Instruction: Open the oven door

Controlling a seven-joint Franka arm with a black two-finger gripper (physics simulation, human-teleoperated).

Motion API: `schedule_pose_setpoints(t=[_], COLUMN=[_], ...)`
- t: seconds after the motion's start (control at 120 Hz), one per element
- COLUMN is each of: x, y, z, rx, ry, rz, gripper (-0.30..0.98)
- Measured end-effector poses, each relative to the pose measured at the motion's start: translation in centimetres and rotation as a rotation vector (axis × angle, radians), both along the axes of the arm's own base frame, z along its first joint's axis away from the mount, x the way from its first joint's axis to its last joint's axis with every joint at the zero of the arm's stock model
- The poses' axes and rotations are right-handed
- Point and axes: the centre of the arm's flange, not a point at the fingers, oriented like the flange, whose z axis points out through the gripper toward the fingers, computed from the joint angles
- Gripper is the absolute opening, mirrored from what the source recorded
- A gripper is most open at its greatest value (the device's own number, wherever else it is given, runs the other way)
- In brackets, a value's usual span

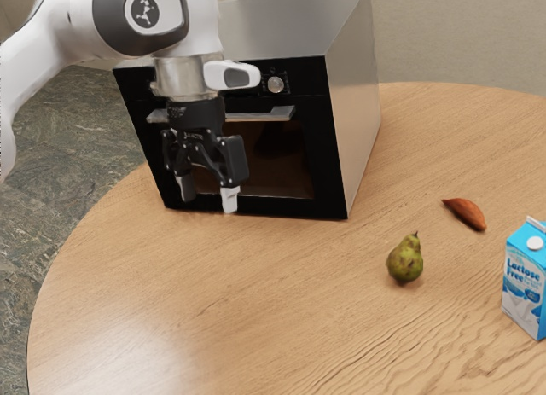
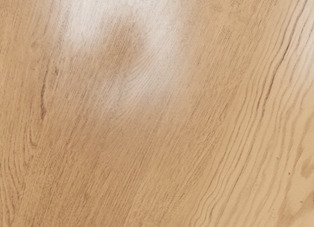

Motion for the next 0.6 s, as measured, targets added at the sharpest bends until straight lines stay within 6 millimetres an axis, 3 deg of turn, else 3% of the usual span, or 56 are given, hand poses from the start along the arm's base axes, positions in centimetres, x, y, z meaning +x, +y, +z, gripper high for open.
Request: schedule_pose_setpoints(t=[0.125,0.183,0.233,0.292,0.333,0.458,0.6], x=[2.3,-0.7,-4.0,-7.3,-9.2,-12.3,-6.5], y=[0.0,0.2,2.4,5.9,8.5,15.7,20.7], z=[1.1,8.3,13.6,17.3,18.8,17.7,12.3], rx=[-0.008,0.014,0.044,0.106,0.145,0.174,0.149], ry=[-0.187,-0.369,-0.506,-0.594,-0.628,-0.703,-0.791], rz=[0.018,0.034,0.021,-0.025,-0.058,-0.187,-0.399], gripper=[0.69,0.69,0.68,0.68,0.69,0.69,0.69])
